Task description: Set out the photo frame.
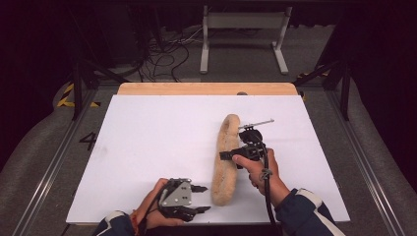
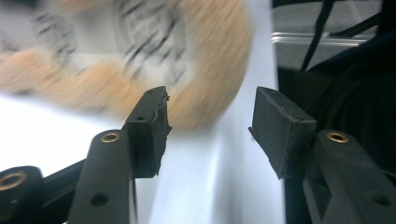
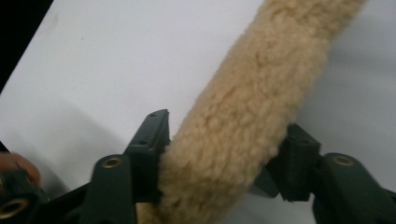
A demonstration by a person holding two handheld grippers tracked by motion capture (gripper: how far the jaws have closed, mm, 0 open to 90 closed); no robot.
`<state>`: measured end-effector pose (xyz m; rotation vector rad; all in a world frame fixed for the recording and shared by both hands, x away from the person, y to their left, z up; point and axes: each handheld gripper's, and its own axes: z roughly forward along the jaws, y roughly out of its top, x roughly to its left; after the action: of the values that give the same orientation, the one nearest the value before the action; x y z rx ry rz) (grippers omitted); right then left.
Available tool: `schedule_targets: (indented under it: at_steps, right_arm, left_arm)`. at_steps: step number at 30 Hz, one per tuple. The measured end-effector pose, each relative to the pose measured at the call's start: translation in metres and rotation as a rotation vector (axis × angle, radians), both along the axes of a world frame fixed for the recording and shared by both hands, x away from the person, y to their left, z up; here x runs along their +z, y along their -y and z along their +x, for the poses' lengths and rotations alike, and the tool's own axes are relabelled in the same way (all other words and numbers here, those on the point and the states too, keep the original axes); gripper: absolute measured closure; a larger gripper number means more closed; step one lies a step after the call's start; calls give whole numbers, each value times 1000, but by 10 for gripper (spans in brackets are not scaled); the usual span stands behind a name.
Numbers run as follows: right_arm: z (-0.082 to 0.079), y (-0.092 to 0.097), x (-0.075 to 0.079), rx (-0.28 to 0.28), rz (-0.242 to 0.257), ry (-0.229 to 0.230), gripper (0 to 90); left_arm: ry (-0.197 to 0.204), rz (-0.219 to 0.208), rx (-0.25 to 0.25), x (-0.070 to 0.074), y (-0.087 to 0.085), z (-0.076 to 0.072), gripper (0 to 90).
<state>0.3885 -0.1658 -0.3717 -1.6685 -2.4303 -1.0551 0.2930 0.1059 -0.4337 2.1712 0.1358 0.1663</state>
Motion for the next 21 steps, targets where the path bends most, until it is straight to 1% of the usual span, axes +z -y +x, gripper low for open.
schedule_targets:
  at_steps: [1, 2, 3, 5, 6, 8, 10, 11, 14, 15, 16, 17, 18, 19, 20, 21]
  right_arm:
    - [0, 1, 2, 9, -16, 10, 550]
    - [1, 2, 5, 20, -31, 21, 601]
    - [2, 4, 7, 29, -41, 32, 632]
    - [5, 5, 8, 77, -40, 24, 644]
    - [7, 4, 8, 96, -51, 25, 641]
    - [9, 1, 10, 135, -72, 39, 645]
    - [11, 0, 11, 175, -77, 47, 656]
    - [12, -1, 12, 193, -83, 53, 657]
    - [11, -5, 14, 252, -113, 79, 659]
    - [11, -5, 14, 252, -113, 79, 659]
    - [10, -6, 15, 277, -111, 85, 660]
    - [9, -5, 16, 299, -98, 87, 660]
    - [7, -4, 18, 344, -69, 91, 661]
    - [7, -4, 18, 344, -69, 91, 661]
    - [7, -3, 19, 367, -64, 97, 661]
    - [5, -4, 19, 404, -64, 97, 660]
  left_arm:
    - [-7, -1, 30, 0, -12, 3, 433]
    - [-15, -2, 57, 0, -20, 5, 425]
    - [-24, 3, 75, -1, -27, 6, 420]
    - [-12, 27, 111, -3, -38, 8, 401]
    - [-18, 36, 129, -4, -44, 10, 401]
    - [-32, 28, 152, -5, -51, 12, 397]
    - [-31, 25, 180, -5, -59, 15, 396]
    - [-33, 11, 193, -5, -62, 16, 396]
    - [-32, -5, 229, -1, -69, 22, 388]
    - [-32, -5, 229, -1, -69, 22, 379]
    - [-34, -7, 244, 0, -70, 24, 379]
    - [-39, -6, 274, 0, -73, 29, 369]
    - [-44, -14, 285, 0, -74, 31, 355]
    - [-44, -14, 285, 0, -74, 31, 349]
    - [-53, -17, 309, 0, -76, 36, 349]
    - [-50, -12, 333, -1, -77, 39, 331]
